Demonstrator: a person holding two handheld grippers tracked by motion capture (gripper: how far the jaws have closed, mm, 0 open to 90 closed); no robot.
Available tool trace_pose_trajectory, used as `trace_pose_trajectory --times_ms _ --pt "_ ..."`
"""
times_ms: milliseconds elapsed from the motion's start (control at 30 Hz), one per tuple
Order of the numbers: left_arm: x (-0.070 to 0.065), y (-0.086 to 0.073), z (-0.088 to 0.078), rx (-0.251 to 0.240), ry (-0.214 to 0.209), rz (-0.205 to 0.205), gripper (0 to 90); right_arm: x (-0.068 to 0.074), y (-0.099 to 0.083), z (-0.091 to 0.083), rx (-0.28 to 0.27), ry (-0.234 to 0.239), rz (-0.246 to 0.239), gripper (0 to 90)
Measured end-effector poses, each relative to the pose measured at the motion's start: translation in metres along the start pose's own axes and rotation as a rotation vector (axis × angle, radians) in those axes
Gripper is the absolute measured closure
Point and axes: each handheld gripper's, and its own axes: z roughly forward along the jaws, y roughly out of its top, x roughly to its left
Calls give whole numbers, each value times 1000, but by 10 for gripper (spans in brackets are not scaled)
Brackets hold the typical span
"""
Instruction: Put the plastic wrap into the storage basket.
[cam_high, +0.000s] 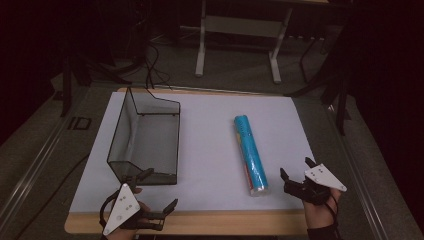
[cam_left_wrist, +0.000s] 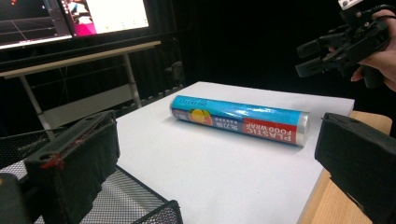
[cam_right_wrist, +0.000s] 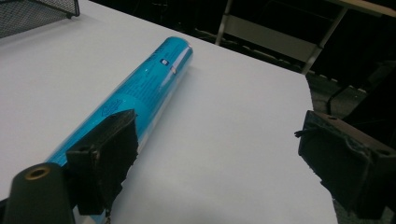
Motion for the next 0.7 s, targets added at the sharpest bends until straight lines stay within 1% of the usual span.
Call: trace_pose_trajectory --times_ms 167,200,267,300,400,433,567,633,700 --pt "0 0 0 1 -1 1 5 -1 0 0 4 7 3 123" --pt "-1 0 1 2 -2 2 5 -2 1 -1 6 19 12 137" --pt "-1 0 1 0 -2 4 5 -2 2 -1 5 24 13 141" --pt "-1 0 1 1 -1 4 5 -4 3 -3 4 54 38 153" --pt "-1 0 1 1 0 3 5 -4 5 -4 9 67 39 168" --pt "-1 0 1 2 1 4 5 -4 6 -5 7 87 52 169" --pt "-2 0 1 8 2 10 5 -3 9 -7 7 88 50 169" --pt "-3 0 1 7 2 8 5 -2 13 -10 0 73 39 167" --pt "-3 0 0 3 2 6 5 1 16 -11 11 71 26 156"
